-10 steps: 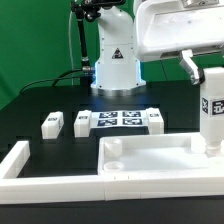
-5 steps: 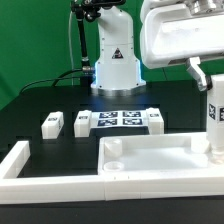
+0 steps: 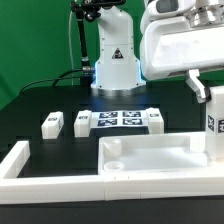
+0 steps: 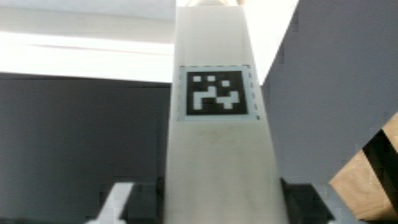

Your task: Assemble desk

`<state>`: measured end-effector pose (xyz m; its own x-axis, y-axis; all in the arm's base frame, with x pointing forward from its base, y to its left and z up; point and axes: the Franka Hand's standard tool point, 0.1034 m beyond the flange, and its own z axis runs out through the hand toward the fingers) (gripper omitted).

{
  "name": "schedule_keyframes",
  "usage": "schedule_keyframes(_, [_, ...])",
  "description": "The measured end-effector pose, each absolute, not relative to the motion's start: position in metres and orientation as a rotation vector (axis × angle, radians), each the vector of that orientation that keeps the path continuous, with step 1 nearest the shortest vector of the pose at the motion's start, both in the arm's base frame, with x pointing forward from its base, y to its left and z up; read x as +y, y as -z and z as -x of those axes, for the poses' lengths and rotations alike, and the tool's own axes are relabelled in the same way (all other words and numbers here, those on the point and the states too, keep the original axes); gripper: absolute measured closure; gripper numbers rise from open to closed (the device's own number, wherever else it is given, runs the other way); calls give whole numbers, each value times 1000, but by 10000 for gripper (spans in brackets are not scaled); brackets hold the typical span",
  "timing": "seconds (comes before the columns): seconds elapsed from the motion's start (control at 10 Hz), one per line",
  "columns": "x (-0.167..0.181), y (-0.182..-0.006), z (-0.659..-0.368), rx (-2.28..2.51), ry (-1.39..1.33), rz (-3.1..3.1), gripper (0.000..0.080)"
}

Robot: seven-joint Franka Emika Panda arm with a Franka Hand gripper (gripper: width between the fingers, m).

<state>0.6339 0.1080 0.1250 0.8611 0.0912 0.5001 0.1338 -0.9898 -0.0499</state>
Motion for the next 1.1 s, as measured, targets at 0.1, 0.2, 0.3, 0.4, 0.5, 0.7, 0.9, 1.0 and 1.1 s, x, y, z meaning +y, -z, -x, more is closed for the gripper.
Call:
schedule_keyframes(0.1, [109, -121, -633, -180, 785, 2950, 509])
schedule_keyframes(0.2, [111, -121, -632, -181, 806, 2944, 509])
schedule_keyframes(0.3, [111, -121, -632, -181, 826, 2941, 509])
schedule_keyframes(0.4, [112, -121, -632, -180, 839, 2939, 509])
schedule_keyframes(0.5, [111, -121, -632, -179, 846, 2938, 509])
schedule_keyframes(0.7, [111, -121, -632, -179, 847, 2938, 509])
schedule_keyframes(0.9, [111, -121, -632, -180, 847, 2938, 403])
schedule_keyframes(1.0, [111, -121, -632, -180, 847, 2938, 264])
schedule_keyframes(1.1, [111, -121, -632, -180, 847, 2938, 183])
